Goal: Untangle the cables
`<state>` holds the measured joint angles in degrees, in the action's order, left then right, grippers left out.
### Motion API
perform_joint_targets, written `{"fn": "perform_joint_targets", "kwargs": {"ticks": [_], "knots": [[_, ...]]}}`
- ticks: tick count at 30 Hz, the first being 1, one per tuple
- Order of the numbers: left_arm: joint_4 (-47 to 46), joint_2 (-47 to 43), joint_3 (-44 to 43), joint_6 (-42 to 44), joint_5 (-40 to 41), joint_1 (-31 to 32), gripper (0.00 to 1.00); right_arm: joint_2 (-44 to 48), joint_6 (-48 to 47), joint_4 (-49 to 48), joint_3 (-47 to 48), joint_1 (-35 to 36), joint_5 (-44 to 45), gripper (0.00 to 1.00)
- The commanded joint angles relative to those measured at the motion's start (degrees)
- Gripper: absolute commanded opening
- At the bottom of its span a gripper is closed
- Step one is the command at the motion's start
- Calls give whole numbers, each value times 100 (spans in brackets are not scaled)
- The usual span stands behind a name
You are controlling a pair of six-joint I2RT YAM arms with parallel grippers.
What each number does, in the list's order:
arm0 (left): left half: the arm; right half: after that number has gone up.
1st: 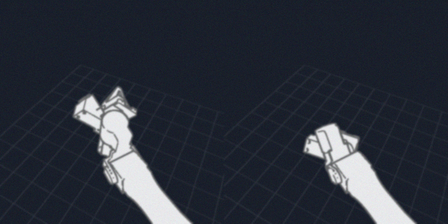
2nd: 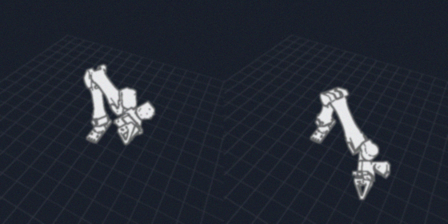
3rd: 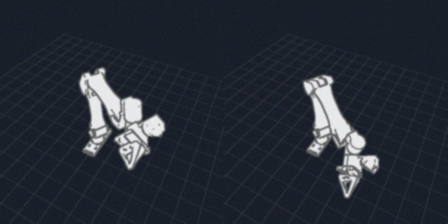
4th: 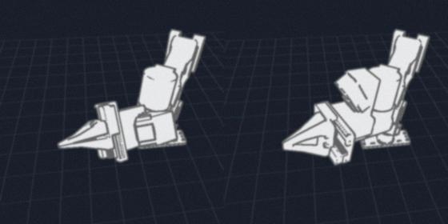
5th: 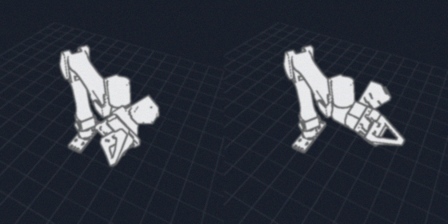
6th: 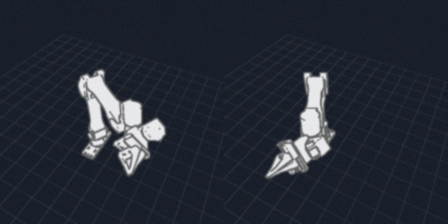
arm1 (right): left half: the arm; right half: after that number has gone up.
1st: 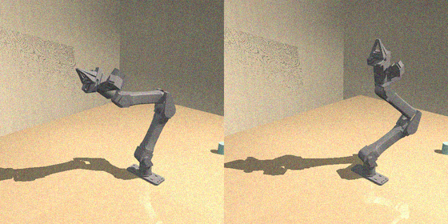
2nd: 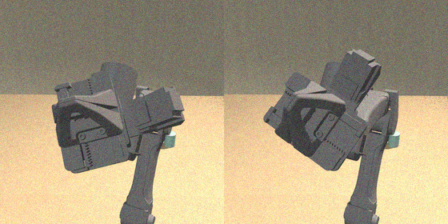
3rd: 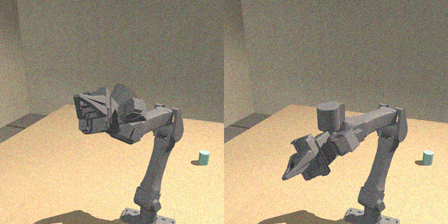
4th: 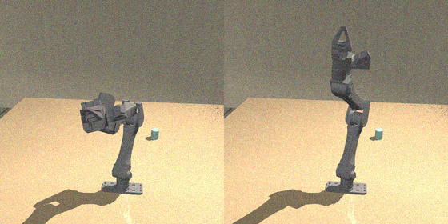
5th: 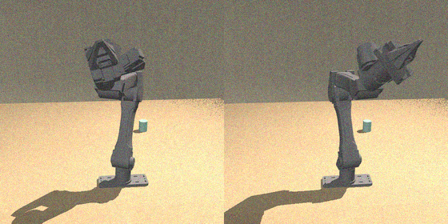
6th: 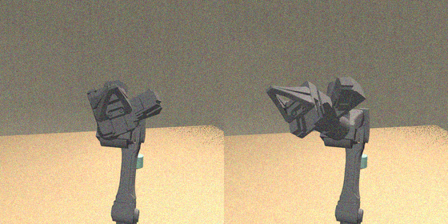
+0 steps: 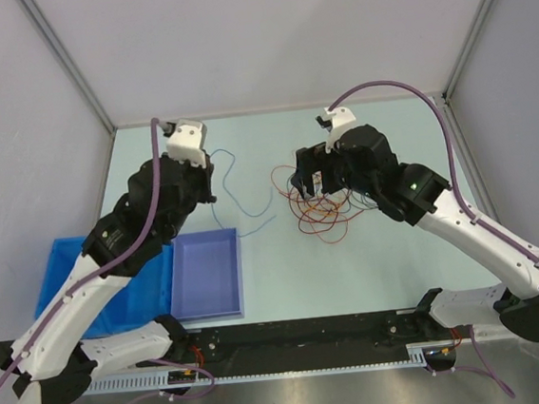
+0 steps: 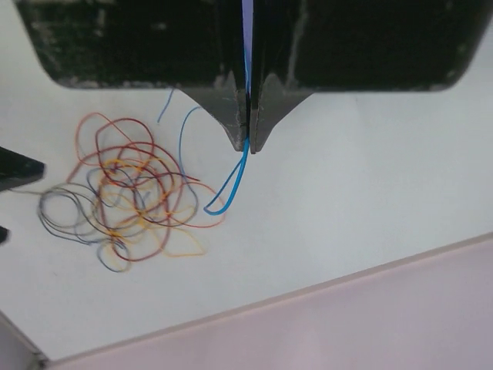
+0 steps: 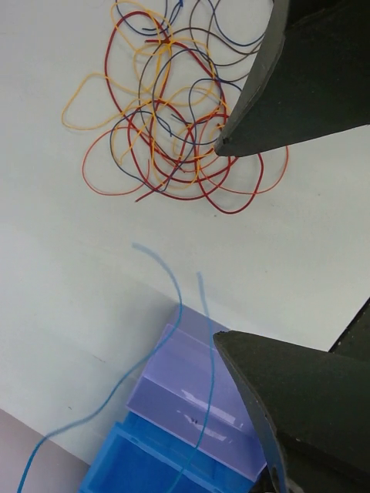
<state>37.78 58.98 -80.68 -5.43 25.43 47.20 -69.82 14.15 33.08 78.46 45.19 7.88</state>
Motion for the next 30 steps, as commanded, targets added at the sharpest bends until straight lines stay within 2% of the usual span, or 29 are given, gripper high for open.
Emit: {"fn": "perform_joint_targets", "kwargs": {"ticks": [1,4,11,16,19,25,27,28,30], "knots": [[291,-343,-88,-415,1375,-97,0,100,316,-293,-58,-10,293,100],[370,-589,-131,-406,1903,-263,0,92,492,-434,-146,-10,171,100],[853,-932,-316,-283,2492,-1185,0,4,650,-829,-296,121,-374,98],[1337,-906,-413,-467,3720,-1643,0,-110,694,-909,-287,288,-454,98],[1443,-862,-404,-485,3986,-2099,0,-163,720,-970,-287,385,-515,98],[916,-792,-132,-125,3680,-3689,0,-400,879,-1040,-287,526,-909,98],[1046,-626,-219,-335,3487,-4067,0,-532,958,-1023,-287,596,-1095,98],[1099,-546,-298,-484,3321,-4539,0,-576,993,-1023,-296,622,-1209,97],[1161,-423,-351,-643,2977,-5059,0,-655,1063,-997,-287,692,-1306,97]]}}
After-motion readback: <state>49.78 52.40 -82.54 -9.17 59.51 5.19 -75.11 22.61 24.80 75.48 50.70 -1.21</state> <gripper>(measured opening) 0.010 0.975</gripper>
